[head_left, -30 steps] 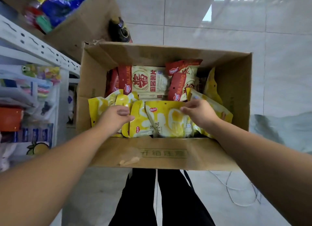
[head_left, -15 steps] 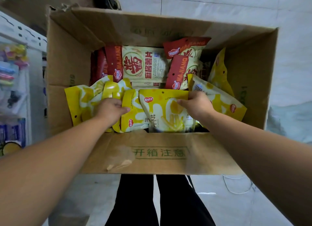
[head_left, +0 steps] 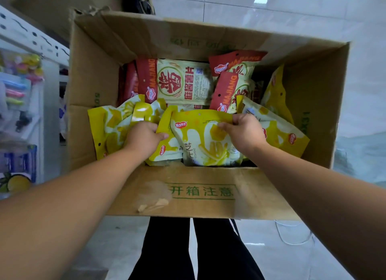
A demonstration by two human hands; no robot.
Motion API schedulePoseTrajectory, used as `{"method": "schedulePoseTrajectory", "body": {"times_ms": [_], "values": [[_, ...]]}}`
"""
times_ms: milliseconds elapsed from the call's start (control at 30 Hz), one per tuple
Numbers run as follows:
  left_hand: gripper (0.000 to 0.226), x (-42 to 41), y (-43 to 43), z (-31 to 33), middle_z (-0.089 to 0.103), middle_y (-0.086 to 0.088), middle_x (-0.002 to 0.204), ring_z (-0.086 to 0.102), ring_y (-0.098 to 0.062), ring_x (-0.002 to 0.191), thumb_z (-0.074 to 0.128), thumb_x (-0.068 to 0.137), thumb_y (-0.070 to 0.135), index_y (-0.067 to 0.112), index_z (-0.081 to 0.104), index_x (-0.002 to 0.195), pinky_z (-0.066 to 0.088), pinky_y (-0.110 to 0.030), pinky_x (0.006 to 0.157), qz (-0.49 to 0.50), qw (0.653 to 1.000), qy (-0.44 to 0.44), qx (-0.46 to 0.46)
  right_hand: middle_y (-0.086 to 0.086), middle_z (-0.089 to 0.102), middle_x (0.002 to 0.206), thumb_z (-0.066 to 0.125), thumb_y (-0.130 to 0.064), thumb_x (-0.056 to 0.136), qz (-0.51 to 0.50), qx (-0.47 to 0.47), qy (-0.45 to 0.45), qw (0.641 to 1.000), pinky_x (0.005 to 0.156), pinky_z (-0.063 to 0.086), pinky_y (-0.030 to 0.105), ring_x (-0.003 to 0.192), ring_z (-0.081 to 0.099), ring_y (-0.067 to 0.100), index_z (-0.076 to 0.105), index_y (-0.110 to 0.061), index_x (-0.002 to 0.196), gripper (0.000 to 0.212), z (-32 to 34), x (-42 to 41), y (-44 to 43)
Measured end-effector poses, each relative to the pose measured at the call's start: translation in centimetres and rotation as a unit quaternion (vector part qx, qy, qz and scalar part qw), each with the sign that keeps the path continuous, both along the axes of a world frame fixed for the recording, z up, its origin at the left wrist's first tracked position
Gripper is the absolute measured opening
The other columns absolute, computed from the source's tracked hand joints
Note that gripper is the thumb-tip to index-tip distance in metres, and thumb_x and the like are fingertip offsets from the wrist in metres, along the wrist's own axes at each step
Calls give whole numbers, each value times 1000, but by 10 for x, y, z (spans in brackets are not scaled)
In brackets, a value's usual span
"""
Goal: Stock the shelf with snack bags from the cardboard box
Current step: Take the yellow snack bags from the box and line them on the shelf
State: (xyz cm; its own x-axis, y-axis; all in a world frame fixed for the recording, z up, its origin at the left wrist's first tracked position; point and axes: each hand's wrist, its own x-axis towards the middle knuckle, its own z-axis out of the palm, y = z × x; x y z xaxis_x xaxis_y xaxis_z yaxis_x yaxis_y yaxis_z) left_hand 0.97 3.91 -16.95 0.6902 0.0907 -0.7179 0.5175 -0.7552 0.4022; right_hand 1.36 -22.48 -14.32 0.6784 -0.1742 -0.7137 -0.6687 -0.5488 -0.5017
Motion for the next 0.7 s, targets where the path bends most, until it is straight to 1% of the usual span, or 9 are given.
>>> {"method": "schedulePoseTrajectory", "body": {"times_ms": [100, 200, 267, 333, 400, 467, 533, 600, 700], "values": [[53, 12, 6, 20, 27, -1, 54, 29, -22, 52, 75, 85, 29, 16, 34, 54, 17, -34, 50, 0, 999, -39, -6, -9, 30, 46, 72, -25, 92, 6, 8, -35, 999, 35, 23, 18, 34, 27, 7, 41, -13, 61, 46, 16, 6, 2], [47, 24, 15, 38, 29, -6, 57, 31, -22, 55, 73, 87, 32, 5, 45, 59, 18, -35, 51, 3, 997, -73, -26, -4, 33, 51, 74, -27, 91, 12, 22, -56, 998, 38, 25, 21, 37, 26, 6, 46, -12, 65, 40, 30, 14, -1], [43, 31, 22, 53, 44, -16, 54, 38, -21, 53, 69, 88, 36, 3, 58, 63, 27, -34, 50, -5, 995, -91, -36, -3, 48, 52, 73, -28, 91, 8, 35, -68, 997, 40, 31, 20, 38, 36, 5, 56, -10, 65, 35, 41, 20, -5], [41, 39, 28, 75, 61, -18, 61, 47, -16, 53, 67, 87, 41, 4, 66, 69, 38, -36, 52, -20, 994, -106, -32, 6, 72, 70, 73, -34, 90, 11, 56, -82, 995, 47, 46, 21, 48, 57, 8, 72, -7, 81, 28, 60, 26, -7], [41, 47, 31, 101, 56, -5, 49, 44, -10, 47, 69, 88, 37, 9, 63, 59, 35, -33, 50, -21, 992, -124, -16, 25, 73, 91, 73, -52, 80, 13, 68, -96, 993, 61, 61, 43, 67, 72, 31, 69, 1, 92, 55, 78, 32, -12], [40, 50, 37, 132, 54, -4, 50, 45, -13, 49, 70, 87, 39, 9, 65, 61, 31, -31, 49, -21, 991, -132, 2, 31, 69, 95, 71, -57, 78, 31, 66, -108, 991, 66, 59, 55, 72, 71, 39, 65, 5, 95, 64, 104, 35, -17], [44, 48, 46, 164, 64, -15, 63, 57, -25, 56, 68, 84, 47, 4, 71, 76, 40, -34, 53, -28, 991, -132, -4, 26, 72, 86, 71, -48, 86, 48, 59, -122, 990, 61, 57, 43, 61, 62, 37, 67, 5, 94, 54, 138, 38, -20], [43, 47, 54, 200, 66, -19, 67, 64, -34, 62, 69, 85, 46, 3, 70, 78, 45, -38, 55, -34, 991, -129, 3, 25, 65, 71, 71, -40, 90, 49, 63, -133, 988, 53, 46, 31, 52, 49, 22, 70, 2, 90, 42, 178, 43, -21], [50, 46, 61, 273, 37, -7, 51, 39, -20, 47, 73, 86, 38, 9, 48, 56, 22, -33, 51, -43, 988, -147, 26, -2, 47, 46, 72, -29, 92, 48, 65, -152, 985, 44, 35, 22, 40, 37, 7, 70, -1, 79, 31, 240, 56, -24]]}}
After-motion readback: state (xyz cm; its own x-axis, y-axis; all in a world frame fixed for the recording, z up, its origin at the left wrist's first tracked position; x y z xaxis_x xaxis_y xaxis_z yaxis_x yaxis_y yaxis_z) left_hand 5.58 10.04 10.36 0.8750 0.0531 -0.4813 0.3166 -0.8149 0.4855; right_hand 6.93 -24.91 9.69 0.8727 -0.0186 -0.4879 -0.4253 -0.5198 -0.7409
